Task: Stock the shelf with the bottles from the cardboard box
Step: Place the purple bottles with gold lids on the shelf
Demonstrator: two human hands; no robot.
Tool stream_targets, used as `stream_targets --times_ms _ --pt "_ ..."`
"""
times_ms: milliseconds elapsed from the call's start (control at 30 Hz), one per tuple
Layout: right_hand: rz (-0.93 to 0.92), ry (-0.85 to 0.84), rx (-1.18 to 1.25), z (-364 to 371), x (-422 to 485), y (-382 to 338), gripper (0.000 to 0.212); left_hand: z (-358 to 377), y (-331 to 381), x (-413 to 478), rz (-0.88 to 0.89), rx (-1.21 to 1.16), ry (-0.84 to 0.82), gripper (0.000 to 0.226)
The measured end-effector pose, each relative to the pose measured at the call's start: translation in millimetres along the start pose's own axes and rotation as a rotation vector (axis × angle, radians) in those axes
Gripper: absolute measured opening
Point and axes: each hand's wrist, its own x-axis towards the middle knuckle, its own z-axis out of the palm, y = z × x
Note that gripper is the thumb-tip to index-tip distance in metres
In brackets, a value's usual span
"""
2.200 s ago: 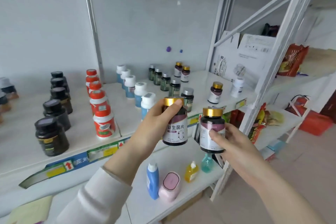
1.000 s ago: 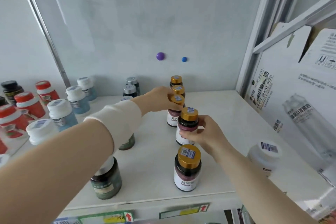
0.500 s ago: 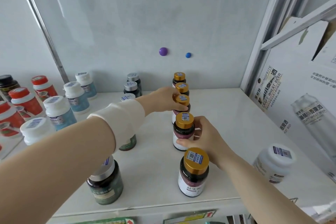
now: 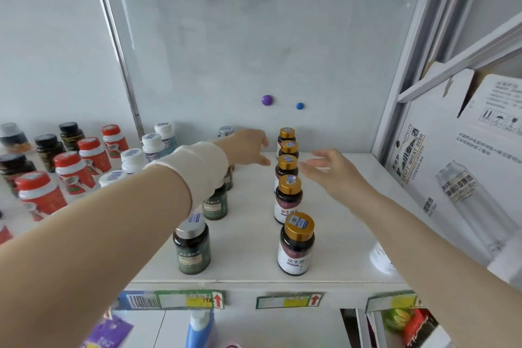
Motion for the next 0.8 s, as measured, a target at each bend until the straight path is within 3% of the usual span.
stream_targets --times_ms 133,267,433,667,800 --pt "-0.116 -0.012 -0.177 6.4 -15.6 -29.7 0.051 -19.6 1.8 -53.3 -0.018 0.414 0.134 0.043" --pt "-0.277 -0.127 -0.489 40.6 -41.6 -57.7 0.053 -31.0 -9.8 -117.2 -0.021 0.826 0.225 0.036" --pt "-0.533 -0.177 -0.776 114.2 -81.0 -106.6 0.046 -55.3 -58.4 -213.4 -0.141 0.963 0.19 0.036" --pt "-0.882 -0.307 -0.785 264.5 -148.7 -191.7 0.043 -81.5 -167.6 -372.7 -0.444 1.056 0.086 0.028" --pt "-1.053 -0.373 -0.797 370.1 -193.9 -246.2 0.045 -96.0 -245.3 -467.7 -0.619 1.053 0.039 0.038"
